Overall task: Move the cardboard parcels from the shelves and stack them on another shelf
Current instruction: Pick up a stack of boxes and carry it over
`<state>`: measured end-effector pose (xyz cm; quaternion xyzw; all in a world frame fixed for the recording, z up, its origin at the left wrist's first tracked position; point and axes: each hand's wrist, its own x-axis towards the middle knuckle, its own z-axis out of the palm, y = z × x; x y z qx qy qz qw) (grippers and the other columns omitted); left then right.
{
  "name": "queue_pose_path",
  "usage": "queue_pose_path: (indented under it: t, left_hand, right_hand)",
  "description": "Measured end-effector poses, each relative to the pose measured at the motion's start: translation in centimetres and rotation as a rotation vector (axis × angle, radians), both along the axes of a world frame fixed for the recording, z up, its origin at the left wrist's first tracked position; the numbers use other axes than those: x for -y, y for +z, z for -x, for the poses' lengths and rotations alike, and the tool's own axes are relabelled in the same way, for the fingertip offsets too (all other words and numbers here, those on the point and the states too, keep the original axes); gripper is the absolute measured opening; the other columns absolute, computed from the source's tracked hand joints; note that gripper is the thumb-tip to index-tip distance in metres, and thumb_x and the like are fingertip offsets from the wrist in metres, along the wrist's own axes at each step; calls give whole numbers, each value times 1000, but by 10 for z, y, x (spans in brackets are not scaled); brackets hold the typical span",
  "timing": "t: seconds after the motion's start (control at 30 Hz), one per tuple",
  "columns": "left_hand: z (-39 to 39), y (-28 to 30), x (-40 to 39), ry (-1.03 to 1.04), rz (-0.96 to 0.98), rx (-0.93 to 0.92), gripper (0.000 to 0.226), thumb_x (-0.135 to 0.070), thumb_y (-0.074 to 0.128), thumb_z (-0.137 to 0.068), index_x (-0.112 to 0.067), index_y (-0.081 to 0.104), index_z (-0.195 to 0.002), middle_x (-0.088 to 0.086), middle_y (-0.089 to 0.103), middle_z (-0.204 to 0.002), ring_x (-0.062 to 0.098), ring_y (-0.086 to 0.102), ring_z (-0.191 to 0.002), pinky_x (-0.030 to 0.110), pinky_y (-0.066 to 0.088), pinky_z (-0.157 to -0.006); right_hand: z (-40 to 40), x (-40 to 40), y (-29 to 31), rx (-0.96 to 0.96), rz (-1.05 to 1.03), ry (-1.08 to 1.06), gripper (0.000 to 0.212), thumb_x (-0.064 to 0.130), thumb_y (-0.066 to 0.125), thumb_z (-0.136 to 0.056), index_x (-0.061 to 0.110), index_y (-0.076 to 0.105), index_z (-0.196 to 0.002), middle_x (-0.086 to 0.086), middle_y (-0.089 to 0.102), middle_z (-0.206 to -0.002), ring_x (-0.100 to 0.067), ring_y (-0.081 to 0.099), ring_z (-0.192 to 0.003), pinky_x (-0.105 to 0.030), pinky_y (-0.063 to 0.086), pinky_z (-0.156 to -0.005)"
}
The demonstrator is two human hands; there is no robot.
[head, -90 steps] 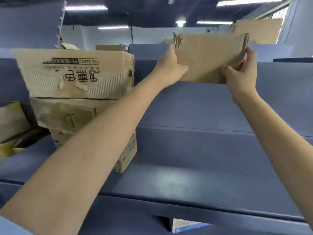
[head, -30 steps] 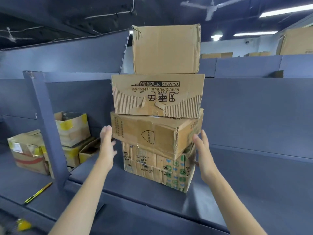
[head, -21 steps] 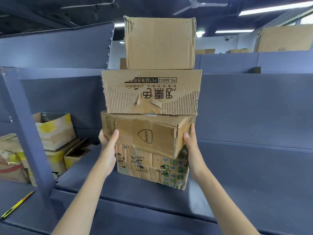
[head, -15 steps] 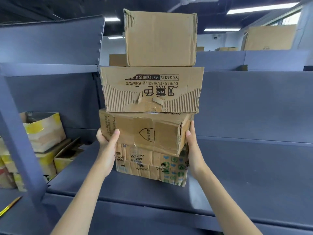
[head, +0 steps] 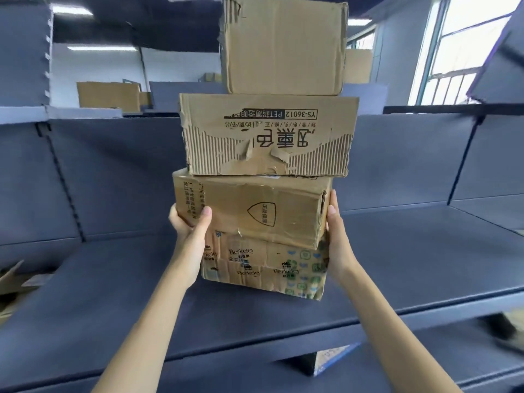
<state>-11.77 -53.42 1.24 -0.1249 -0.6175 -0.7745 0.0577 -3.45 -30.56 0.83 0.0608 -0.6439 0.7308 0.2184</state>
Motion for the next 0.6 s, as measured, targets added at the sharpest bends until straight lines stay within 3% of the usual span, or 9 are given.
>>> queue_pose_path:
  t: [0.17,0.37,0.5,0.6]
  left_hand:
    - [-17,10,-62,-134,-21,-42,71,-49,58,-78,-38,16,-134,-25,45,-121,7,42,-123,47,31,-110]
    - [-59,19,-154,-236,-54,-80,58,-29,52,-92,-22,14,-137,-18,46,-120,6,45,-115,42,35,-106]
    - [-97,21,-221,-344,-48,-105,58,-28,48,-94,-23,11,-138,-19,43,-118,0,44,-110,36,35,-102]
    - [-128,18,-272,-398,-59,-87,61,-30,49,-93,-23,10,-139,-19,44,-117,5,45,-112,38,36,-102]
  right_hand:
    - [-33,-53,1,-46,0,-86,80,77,46,-77,51,12,-145,7,25,-157,-22,33,-140,-58,29,-111]
    - [-98,-126,12,-70,-29,-257,90,74,47,-77,34,11,-149,-1,27,-156,-26,36,-138,-60,32,-109]
    - [-151,-182,17,-99,-35,-330,80,66,45,-81,39,12,-149,4,33,-153,-20,41,-135,-55,35,-109]
    - [-196,-218,15,-84,-57,-392,90,76,48,-75,44,8,-149,9,22,-158,-17,34,-140,-48,36,-108]
